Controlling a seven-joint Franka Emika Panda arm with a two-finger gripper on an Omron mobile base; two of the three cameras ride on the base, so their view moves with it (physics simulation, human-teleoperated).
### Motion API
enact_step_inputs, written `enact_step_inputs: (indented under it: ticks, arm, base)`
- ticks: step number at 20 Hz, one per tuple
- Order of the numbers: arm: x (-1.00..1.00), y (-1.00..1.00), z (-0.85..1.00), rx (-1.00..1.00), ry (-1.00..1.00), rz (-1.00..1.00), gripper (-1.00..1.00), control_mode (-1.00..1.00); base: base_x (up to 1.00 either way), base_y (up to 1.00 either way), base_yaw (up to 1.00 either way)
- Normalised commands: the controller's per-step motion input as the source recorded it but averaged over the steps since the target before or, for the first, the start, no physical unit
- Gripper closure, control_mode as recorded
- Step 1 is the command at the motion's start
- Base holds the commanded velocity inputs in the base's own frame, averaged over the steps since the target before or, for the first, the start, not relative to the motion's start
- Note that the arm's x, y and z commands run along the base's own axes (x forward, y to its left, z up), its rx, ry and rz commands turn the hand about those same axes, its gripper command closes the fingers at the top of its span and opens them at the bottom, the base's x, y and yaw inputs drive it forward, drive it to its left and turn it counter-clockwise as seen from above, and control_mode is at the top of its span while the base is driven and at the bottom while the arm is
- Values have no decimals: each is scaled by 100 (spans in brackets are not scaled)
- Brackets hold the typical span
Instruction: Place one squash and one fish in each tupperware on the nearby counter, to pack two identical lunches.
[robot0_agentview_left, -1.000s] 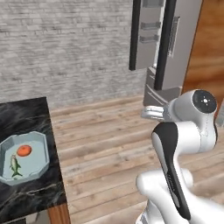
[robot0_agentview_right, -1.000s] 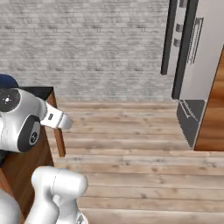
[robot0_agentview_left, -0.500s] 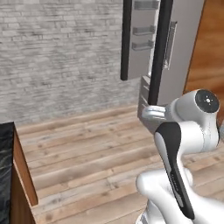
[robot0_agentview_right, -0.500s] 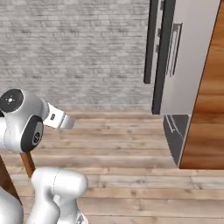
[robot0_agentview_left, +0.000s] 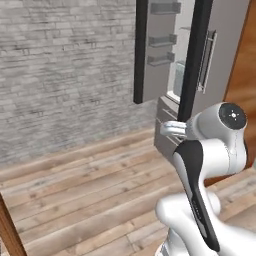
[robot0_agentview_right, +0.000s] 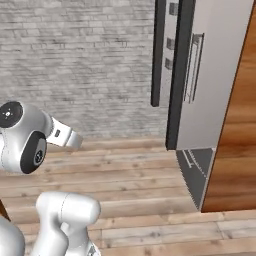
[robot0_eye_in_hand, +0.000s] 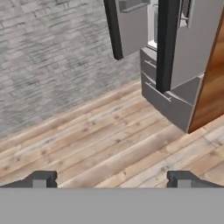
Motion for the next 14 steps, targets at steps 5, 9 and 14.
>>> enact_step_inputs:
  ticks: [5, 9, 14]
  arm:
    - [0, 0, 0, 0, 0, 0, -100, 100]
    - [0, 0, 0, 0, 0, 0, -100, 100]
    - [0, 0, 0, 0, 0, 0, -100, 100]
  base:
    - [87, 1, -26]
    - [87, 0, -27]
    - [80, 0, -28]
